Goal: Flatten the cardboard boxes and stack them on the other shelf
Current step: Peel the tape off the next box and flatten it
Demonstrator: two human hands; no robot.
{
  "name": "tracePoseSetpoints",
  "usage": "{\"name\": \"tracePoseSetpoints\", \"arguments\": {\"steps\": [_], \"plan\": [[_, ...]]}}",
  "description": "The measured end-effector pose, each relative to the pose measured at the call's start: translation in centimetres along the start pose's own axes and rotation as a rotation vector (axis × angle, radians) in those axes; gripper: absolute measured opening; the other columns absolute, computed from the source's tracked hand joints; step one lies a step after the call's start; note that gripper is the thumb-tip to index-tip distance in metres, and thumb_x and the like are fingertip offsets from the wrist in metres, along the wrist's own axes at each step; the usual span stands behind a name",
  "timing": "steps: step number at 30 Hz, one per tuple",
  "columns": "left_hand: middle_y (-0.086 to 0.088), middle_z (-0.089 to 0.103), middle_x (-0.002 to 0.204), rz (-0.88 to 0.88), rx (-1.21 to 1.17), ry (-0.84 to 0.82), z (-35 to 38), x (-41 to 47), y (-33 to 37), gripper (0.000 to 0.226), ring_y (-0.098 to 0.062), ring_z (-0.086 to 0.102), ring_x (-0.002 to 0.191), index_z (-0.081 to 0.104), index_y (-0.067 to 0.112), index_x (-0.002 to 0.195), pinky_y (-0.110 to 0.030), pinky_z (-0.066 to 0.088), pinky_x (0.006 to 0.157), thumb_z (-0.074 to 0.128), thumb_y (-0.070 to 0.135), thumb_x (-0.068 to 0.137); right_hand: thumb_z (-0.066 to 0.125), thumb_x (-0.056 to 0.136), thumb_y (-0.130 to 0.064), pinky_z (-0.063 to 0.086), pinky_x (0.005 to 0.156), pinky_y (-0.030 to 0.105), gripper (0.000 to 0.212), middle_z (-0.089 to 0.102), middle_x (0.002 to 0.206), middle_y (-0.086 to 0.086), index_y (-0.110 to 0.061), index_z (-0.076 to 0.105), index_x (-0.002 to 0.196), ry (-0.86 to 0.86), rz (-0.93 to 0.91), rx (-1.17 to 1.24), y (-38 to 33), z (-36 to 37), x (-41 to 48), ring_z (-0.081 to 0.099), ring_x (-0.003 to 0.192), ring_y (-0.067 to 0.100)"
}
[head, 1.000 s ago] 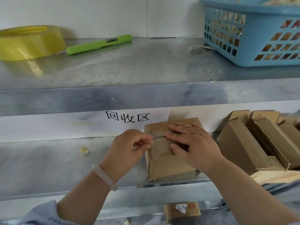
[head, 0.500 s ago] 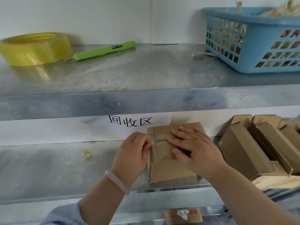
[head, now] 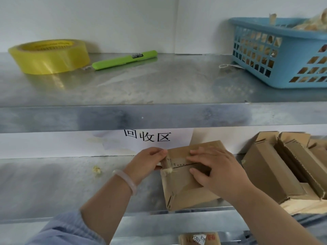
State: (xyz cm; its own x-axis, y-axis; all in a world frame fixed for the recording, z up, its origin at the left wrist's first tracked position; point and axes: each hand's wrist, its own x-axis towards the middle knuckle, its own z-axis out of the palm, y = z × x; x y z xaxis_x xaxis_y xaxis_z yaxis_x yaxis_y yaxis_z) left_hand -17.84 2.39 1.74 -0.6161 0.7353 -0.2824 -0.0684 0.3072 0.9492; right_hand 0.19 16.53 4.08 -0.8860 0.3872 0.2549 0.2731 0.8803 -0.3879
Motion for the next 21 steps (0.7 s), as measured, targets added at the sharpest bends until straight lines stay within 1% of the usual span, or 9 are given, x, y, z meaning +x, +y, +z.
{"name": "tracePoseSetpoints", "arguments": {"steps": [3,5,8,11,13,15,17,19,21], "plan": [[-0.003,0.074,0.091,-0.078,-0.183,-0.020,-0.3,0.2,0.6,0.017,-0.010,0.070,0.082,0.069,0.011,0.099,-0.020,0.053,0.061,0.061,0.024,0.092,0.056,0.084,-0.049,0.032,0.107,0.030,0.038,0.057,0.125,-0.025,-0.044,0.062,0.121,0.012,0.033,-0.075,-0.8,0.5,0.8,0.048,0.121,0.006],[-0.002,0.073,0.086,-0.138,-0.281,-0.023,-0.6,0.6,0.7,0.016,-0.013,0.070,0.079,0.069,0.011,0.094,-0.024,0.053,0.058,0.060,0.025,0.092,0.051,0.084,-0.052,0.032,0.108,0.032,0.038,0.056,0.126,-0.025,-0.045,0.063,0.120,0.037,0.058,-0.084,-1.0,1.1,0.8,0.047,0.120,0.006],[-0.003,0.071,0.081,-0.192,-0.324,-0.055,-1.1,1.0,0.7,0.009,-0.016,0.070,0.076,0.068,0.012,0.088,-0.030,0.055,0.060,0.061,0.017,0.092,0.044,0.082,-0.056,0.033,0.107,0.033,0.042,0.056,0.124,-0.025,-0.045,0.064,0.117,0.063,0.062,-0.087,-1.1,1.5,0.5,0.048,0.119,0.006],[-0.004,0.069,0.078,-0.182,-0.301,-0.073,-1.5,1.5,0.7,0.013,-0.017,0.068,0.077,0.064,0.011,0.082,-0.038,0.058,0.073,0.058,0.008,0.093,0.044,0.082,-0.056,0.035,0.107,0.035,0.041,0.057,0.123,-0.024,-0.045,0.065,0.116,0.075,0.059,-0.092,-1.0,1.6,0.4,0.049,0.118,0.008],[-0.001,0.069,0.079,-0.068,-0.073,-0.018,-1.8,1.5,1.0,0.016,-0.015,0.067,0.080,0.062,0.013,0.080,-0.037,0.057,0.079,0.057,0.013,0.094,0.045,0.082,-0.056,0.037,0.106,0.038,0.042,0.059,0.122,-0.022,-0.044,0.066,0.115,0.079,0.062,-0.083,-1.0,1.7,0.5,0.050,0.118,0.009],[0.003,0.067,0.078,0.127,0.252,0.086,-2.2,1.3,1.5,0.018,-0.015,0.066,0.080,0.061,0.016,0.078,-0.032,0.056,0.078,0.056,0.018,0.095,0.044,0.082,-0.056,0.037,0.106,0.040,0.043,0.059,0.124,-0.021,-0.043,0.066,0.116,0.073,0.071,-0.074,-1.1,1.7,0.7,0.050,0.119,0.010],[0.008,0.066,0.075,0.295,0.447,0.148,-2.5,0.6,1.9,0.018,-0.010,0.064,0.077,0.060,0.020,0.078,-0.025,0.053,0.074,0.055,0.019,0.095,0.044,0.082,-0.056,0.037,0.106,0.040,0.044,0.059,0.125,-0.021,-0.043,0.066,0.116,0.068,0.075,-0.071,-1.1,1.8,0.8,0.050,0.120,0.010],[0.009,0.064,0.071,0.376,0.449,0.124,-2.6,-0.3,2.0,0.019,-0.003,0.061,0.069,0.059,0.022,0.077,-0.020,0.051,0.071,0.054,0.016,0.095,0.044,0.082,-0.056,0.038,0.106,0.040,0.044,0.059,0.124,-0.021,-0.043,0.067,0.116,0.072,0.078,-0.071,-1.1,1.8,0.7,0.050,0.119,0.010],[0.007,0.061,0.067,0.358,0.252,0.027,-2.5,-1.1,2.0,0.023,-0.005,0.059,0.065,0.059,0.017,0.075,-0.021,0.054,0.070,0.051,0.011,0.096,0.044,0.081,-0.056,0.038,0.106,0.040,0.043,0.060,0.124,-0.020,-0.043,0.067,0.115,0.079,0.085,-0.071,-1.1,1.9,0.7,0.051,0.118,0.010]]}}
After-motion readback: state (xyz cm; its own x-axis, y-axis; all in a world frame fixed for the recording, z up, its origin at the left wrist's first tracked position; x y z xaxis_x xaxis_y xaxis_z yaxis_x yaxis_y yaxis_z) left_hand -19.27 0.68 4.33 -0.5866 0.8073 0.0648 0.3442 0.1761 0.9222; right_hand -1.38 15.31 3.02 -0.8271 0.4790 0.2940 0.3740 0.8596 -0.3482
